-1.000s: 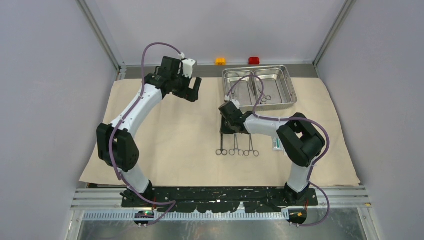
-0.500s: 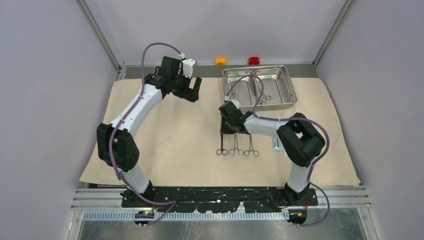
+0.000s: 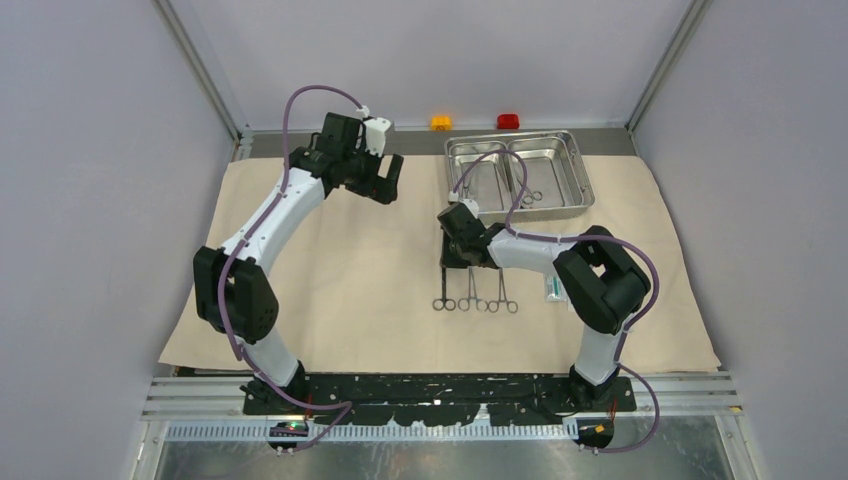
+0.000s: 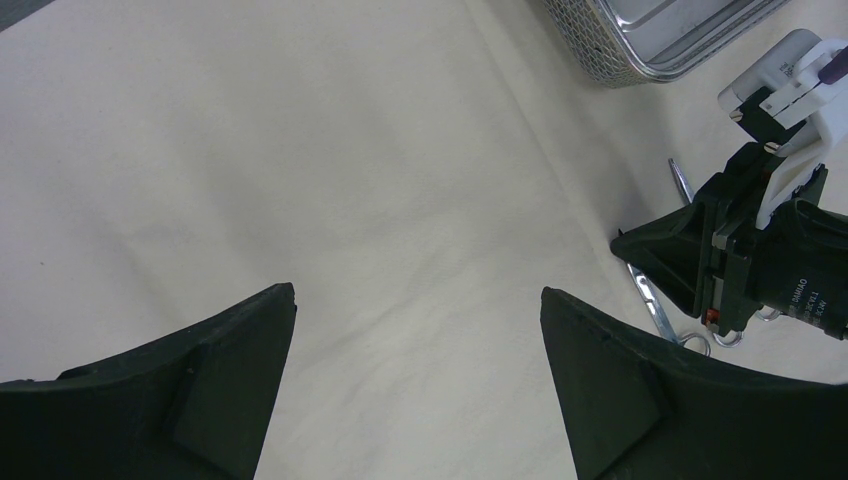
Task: Open and lay out the surgical kit
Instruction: Place the medical item in the surgical kit.
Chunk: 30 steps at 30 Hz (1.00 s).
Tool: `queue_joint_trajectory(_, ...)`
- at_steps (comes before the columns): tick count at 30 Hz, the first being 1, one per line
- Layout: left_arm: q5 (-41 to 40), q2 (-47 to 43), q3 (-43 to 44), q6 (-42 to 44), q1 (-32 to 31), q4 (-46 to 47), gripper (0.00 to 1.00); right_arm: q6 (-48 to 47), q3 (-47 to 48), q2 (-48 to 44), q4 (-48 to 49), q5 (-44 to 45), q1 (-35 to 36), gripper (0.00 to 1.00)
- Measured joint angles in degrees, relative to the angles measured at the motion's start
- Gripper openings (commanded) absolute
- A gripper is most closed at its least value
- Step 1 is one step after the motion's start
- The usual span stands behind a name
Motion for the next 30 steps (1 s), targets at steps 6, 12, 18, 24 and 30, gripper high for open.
queue_joint_trajectory(6, 0.0, 0.02, 0.0, 0.0, 0.0, -0.02, 0.95, 0.2, 0.0, -0.09, -0.04, 0.0, 0.0, 0.23)
queue_joint_trajectory(12, 0.0, 0.02, 0.0, 0.0, 0.0, -0.04, 0.95, 0.35, 0.0, -0.28, -0.13, 0.0, 0.0, 0.29)
queue_joint_trajectory(18, 0.09, 0.02, 0.0, 0.0, 0.0, -0.02, 0.95, 0.42, 0.07, -0.5, -0.83, 0.13, 0.0, 0.32)
queue_joint_trajectory(24, 0.37, 0.02, 0.0, 0.0, -0.02, -0.04, 0.95, 0.22, 0.98, -0.76, -2.47, 1.16, -0.09, 0.35)
queue_joint_trajectory(30, 0.39, 0.02, 0.02, 0.0, 0.0, -0.04, 0.97, -0.98, 3.43, -3.15, -4.17, 2.03, -1.29, 0.39)
